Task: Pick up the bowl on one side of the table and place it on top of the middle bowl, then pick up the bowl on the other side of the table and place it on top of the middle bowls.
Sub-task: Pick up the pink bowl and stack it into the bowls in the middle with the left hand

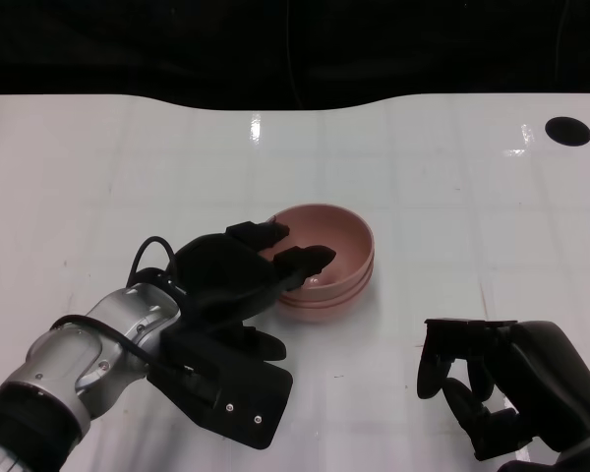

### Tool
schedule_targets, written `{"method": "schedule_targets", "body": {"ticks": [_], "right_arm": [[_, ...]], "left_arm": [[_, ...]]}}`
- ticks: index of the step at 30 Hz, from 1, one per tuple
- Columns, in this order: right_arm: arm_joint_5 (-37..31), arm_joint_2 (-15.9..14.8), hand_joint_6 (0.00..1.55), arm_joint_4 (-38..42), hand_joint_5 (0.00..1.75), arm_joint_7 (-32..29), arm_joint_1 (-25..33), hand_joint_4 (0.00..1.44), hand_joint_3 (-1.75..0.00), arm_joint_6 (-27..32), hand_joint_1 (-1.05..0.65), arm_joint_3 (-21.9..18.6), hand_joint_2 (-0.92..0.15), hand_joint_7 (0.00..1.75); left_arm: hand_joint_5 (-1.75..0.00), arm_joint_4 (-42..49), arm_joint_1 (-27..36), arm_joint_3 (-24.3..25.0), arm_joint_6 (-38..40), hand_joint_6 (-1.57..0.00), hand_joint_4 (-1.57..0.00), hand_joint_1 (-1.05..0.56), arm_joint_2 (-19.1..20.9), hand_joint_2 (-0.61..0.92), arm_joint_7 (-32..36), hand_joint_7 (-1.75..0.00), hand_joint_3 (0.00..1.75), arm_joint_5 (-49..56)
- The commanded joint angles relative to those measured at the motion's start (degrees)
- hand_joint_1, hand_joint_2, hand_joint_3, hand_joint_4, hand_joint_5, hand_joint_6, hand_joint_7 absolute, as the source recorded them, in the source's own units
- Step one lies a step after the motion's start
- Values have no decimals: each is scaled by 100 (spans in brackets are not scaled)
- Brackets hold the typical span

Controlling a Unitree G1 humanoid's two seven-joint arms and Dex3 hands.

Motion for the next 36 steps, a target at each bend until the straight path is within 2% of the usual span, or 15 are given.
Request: {"method": "schedule_targets", "body": {"ticks": [1, 4, 10, 16, 20, 22, 24, 27, 33, 36], "right_arm": [[10, -26, 88, -13, 175, -15, -27, 95, -152, 3, -9, -16, -17, 137], [5, -31, 88, -3, 175, -22, -28, 95, -152, -14, -9, -15, -17, 136], [41, -42, 88, 2, 175, 6, -16, 95, -153, -23, -9, -23, -18, 136], [86, -46, 88, -18, 175, 26, 5, 95, -152, -25, -9, -33, -17, 138], [42, -55, 88, -24, 175, 6, 5, 95, -152, -15, -9, -29, -17, 138], [12, -59, 88, -30, 175, -5, 3, 95, -152, -9, -9, -26, -17, 139], [28, -53, 87, -50, 175, 28, 8, 95, -153, 28, -9, -31, -17, 139], [46, -49, 87, -56, 175, 37, 9, 94, -153, 20, -9, -35, -17, 139], [47, -43, 87, -53, 175, 30, 7, 95, -153, 16, -9, -40, -17, 140], [81, -41, 87, -60, 175, 53, 17, 95, -153, 26, -9, -51, -17, 141]], "left_arm": [[0, 27, 87, 20, -5, 0, 0, -81, 17, 92, 134, 0, 59, -23], [0, 28, 93, 37, -53, 0, 0, -81, 16, 92, 249, 0, 60, -37], [-2, 137, 120, 129, -378, -3, -3, -79, 0, 92, 903, -1, 57, -94], [-4, 328, 168, 327, -808, -10, -5, -71, -29, 92, 1496, -5, 56, -329], [-10, 479, 159, 448, -1087, -18, -15, -65, -26, 92, 1820, -8, 55, -414], [-52, 576, 149, 499, -1253, -25, -6, -58, -14, 92, 2005, -9, 48, -446], [-81, 696, 169, 595, -1453, -38, -10, -48, -18, 92, 2172, -14, 35, -560], [-99, 865, 250, 797, -1957, -54, -24, -34, 32, 92, 2415, -22, 26, -804], [-128, 693, 574, 1201, -2504, -72, -40, -22, 180, 92, 2342, -43, 30, -1294], [-129, 658, 729, 1389, -2813, -74, -52, -16, 219, 91, 2412, -58, 30, -1457]]}}
